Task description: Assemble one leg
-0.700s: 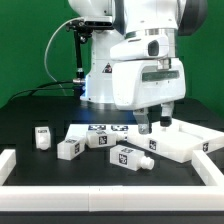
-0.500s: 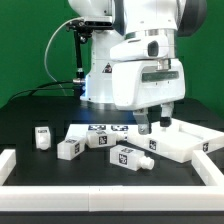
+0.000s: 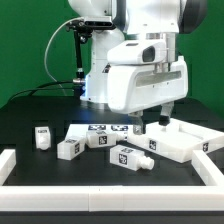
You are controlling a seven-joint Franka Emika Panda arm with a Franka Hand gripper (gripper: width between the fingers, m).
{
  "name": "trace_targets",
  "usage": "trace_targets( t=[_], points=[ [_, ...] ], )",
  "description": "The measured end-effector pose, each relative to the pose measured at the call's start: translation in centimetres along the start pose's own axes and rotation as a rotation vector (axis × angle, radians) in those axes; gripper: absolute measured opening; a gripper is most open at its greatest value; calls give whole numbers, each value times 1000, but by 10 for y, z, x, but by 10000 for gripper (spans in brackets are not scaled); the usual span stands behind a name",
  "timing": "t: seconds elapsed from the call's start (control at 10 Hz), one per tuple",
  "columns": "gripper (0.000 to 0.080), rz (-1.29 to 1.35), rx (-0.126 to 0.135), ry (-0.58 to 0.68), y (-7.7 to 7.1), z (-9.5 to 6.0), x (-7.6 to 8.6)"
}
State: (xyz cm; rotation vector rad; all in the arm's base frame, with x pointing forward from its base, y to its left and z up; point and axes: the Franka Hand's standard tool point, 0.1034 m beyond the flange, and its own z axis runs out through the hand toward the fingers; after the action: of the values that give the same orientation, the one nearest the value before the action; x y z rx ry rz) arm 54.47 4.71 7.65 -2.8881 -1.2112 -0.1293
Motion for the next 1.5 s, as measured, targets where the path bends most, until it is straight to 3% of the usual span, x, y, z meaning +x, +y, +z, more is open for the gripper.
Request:
trace_targets(
  t=[0.1, 0.4, 0.6, 0.8, 0.9, 1.1, 1.2, 1.3, 1.4, 1.5],
  points=[
    [650, 2, -12, 16, -1, 10, -10],
    [650, 2, -7, 8, -2, 13, -14],
    [650, -1, 24, -44, 6, 31, -36],
    [650, 12, 32, -55, 8, 53, -45],
    [650, 14, 25, -44, 7, 62, -46],
    [650, 14, 23, -43, 7, 63, -47],
    [540, 14, 24, -44, 7, 64, -47],
    [540, 14, 24, -44, 7, 64, -47],
    [367, 14, 24, -44, 7, 64, -47],
    [281, 14, 24, -44, 7, 64, -47]
  ],
)
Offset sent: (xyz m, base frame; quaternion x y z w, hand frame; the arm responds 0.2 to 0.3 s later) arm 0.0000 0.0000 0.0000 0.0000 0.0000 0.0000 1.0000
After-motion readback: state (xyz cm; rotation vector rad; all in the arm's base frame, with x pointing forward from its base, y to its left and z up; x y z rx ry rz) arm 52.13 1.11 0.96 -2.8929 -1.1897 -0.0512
